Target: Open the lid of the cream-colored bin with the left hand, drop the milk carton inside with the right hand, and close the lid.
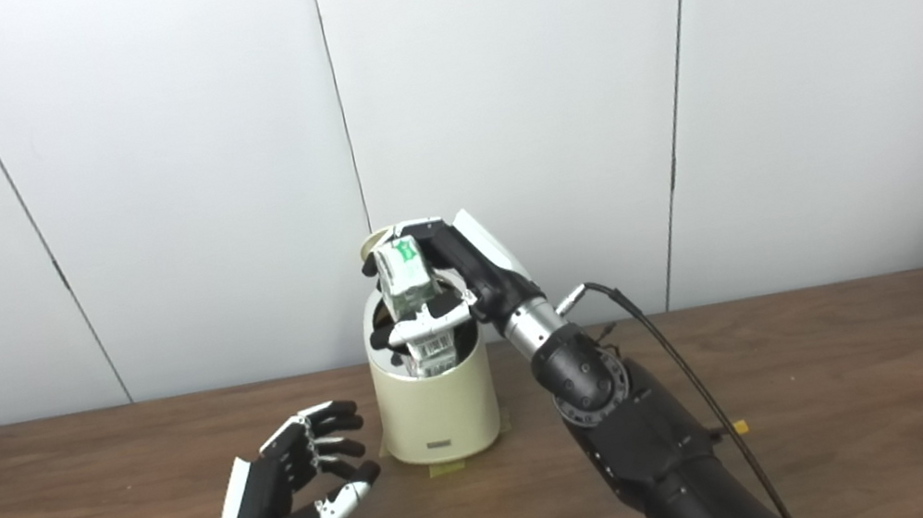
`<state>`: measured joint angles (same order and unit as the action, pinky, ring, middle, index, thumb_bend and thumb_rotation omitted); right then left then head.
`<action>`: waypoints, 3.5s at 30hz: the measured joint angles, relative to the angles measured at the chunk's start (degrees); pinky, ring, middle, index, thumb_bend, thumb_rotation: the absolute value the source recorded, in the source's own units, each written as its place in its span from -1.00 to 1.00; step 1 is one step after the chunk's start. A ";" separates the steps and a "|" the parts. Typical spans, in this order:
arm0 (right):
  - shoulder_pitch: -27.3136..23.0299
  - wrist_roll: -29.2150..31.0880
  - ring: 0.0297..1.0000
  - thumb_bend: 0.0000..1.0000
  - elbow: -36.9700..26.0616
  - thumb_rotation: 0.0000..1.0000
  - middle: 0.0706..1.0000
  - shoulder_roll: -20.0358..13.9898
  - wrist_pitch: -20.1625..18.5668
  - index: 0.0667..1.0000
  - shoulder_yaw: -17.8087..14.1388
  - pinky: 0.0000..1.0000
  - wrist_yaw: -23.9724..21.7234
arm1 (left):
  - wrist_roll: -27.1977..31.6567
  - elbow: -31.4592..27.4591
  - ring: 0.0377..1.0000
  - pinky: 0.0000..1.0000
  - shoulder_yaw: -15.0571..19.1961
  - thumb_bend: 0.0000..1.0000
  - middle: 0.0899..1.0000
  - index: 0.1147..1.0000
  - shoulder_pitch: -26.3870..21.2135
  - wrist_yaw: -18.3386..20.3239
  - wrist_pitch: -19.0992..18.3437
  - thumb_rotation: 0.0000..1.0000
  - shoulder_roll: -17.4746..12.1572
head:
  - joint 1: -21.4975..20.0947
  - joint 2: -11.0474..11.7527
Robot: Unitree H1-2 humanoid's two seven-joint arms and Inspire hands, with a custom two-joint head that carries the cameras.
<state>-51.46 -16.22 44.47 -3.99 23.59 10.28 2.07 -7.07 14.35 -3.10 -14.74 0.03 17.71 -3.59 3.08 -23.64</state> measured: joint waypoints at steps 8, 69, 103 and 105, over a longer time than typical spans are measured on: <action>-0.35 0.22 -0.26 0.03 1.40 -1.00 -0.12 0.22 0.67 0.02 1.78 -0.38 1.26 | 0.01 -0.06 0.19 0.04 -0.08 0.13 0.33 0.32 0.05 -0.03 -0.11 -1.00 0.04 | 0.53 -0.17; -6.78 -1.24 -0.24 0.03 6.39 -1.00 -0.12 -4.67 1.53 0.00 19.20 -0.30 11.31 | 2.77 -3.35 0.24 0.08 -0.70 0.11 0.31 0.27 2.24 2.76 -1.23 -0.94 0.94 | 1.32 -1.32; -7.44 -3.22 -0.04 0.04 8.63 -1.00 -0.08 -5.20 2.43 -0.18 21.06 -0.08 8.72 | 2.77 -3.87 0.24 0.11 -0.64 0.12 0.30 0.25 2.60 2.79 -1.51 -0.98 1.17 | 1.23 -2.29; -7.43 -3.80 -0.04 0.04 8.65 -1.00 -0.08 -5.20 2.44 -0.18 20.84 -0.06 8.41 | 2.71 -3.87 0.23 0.10 -0.65 0.11 0.29 0.25 2.60 2.77 -1.51 -0.99 1.17 | 1.23 -2.37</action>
<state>-58.89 -20.01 53.12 -9.20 26.02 31.12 10.48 -4.36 10.48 -3.75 -12.14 2.80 16.21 -2.42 4.31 -26.02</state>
